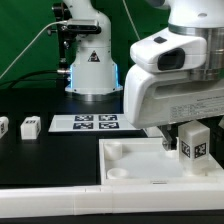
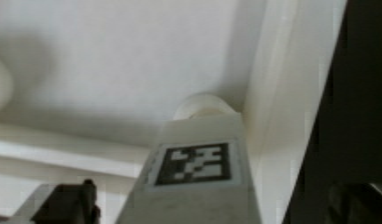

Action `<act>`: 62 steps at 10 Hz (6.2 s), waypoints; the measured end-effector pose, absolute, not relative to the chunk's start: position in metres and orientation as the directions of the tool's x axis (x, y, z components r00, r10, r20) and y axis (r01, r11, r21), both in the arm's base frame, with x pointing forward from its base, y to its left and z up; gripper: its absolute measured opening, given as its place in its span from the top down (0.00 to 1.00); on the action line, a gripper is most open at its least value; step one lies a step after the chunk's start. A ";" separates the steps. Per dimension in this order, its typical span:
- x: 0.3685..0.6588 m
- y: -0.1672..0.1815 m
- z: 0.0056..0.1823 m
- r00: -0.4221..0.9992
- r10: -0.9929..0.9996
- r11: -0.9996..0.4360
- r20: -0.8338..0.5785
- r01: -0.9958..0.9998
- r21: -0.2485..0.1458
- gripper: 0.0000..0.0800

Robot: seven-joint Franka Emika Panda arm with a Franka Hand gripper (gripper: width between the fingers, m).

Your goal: Assemble one leg

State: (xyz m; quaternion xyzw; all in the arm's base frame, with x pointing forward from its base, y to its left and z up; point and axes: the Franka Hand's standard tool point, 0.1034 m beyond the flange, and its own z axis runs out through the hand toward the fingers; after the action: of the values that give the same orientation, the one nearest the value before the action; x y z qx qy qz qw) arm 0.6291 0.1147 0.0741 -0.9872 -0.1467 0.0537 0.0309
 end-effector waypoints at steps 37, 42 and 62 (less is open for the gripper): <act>0.623 0.121 0.070 0.991 -0.108 -0.993 -0.081 -0.112 -0.037 0.19; 0.623 0.120 0.069 0.953 0.295 -0.955 -0.062 0.292 -0.054 0.19; 0.623 0.123 0.068 0.503 -0.862 -0.506 -0.071 -0.862 0.033 0.63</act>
Offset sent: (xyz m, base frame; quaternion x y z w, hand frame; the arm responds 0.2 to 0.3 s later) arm 0.0000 0.0000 0.0000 0.0000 0.0000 0.0000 1.0000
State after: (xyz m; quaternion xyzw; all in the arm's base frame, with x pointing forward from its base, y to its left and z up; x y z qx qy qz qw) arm 0.6228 0.1234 0.0682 -0.8668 0.4972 0.0390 0.0032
